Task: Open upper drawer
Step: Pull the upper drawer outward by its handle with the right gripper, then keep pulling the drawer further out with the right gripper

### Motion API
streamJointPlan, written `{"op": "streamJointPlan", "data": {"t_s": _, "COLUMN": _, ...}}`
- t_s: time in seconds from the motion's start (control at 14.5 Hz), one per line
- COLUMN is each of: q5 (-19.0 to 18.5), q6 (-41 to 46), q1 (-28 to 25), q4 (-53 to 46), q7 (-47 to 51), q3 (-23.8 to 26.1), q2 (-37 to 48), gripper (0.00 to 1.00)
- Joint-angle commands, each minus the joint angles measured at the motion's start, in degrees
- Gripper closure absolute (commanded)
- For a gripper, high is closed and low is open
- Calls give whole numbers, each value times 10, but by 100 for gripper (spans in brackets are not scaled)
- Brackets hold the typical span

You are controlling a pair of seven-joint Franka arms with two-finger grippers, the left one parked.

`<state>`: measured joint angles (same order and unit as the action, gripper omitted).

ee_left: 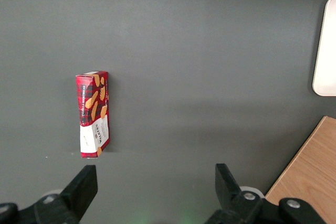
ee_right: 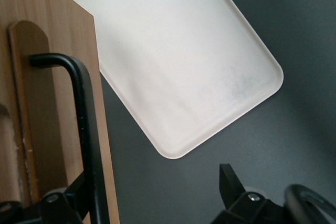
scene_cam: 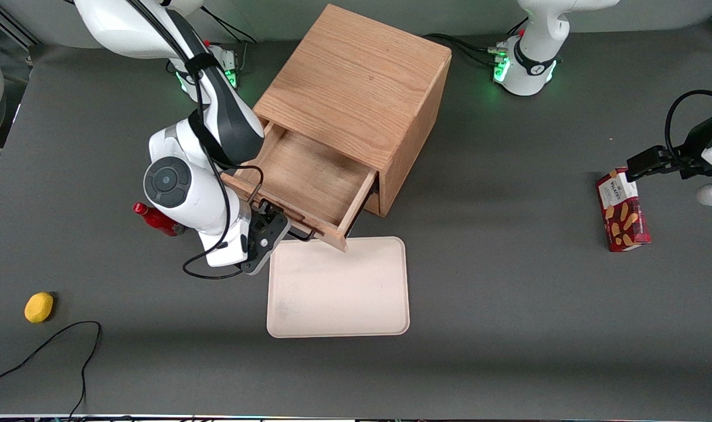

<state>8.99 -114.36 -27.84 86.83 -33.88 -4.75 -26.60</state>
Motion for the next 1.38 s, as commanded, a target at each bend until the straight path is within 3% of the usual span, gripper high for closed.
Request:
{"op": "streamJointPlan", "data": {"t_s": 0.0, "q5": 7, "q6": 13, "q1": 6, "q4": -33, "q7": -17, "q3": 2, "q2": -21, "gripper": 0}}
{"op": "streamJointPlan", "data": {"t_s": 1.31, "q5": 11, "q6": 40, "q1": 26, "q4": -116, "q7": -43, "q3": 2, "q2": -76, "gripper": 0}}
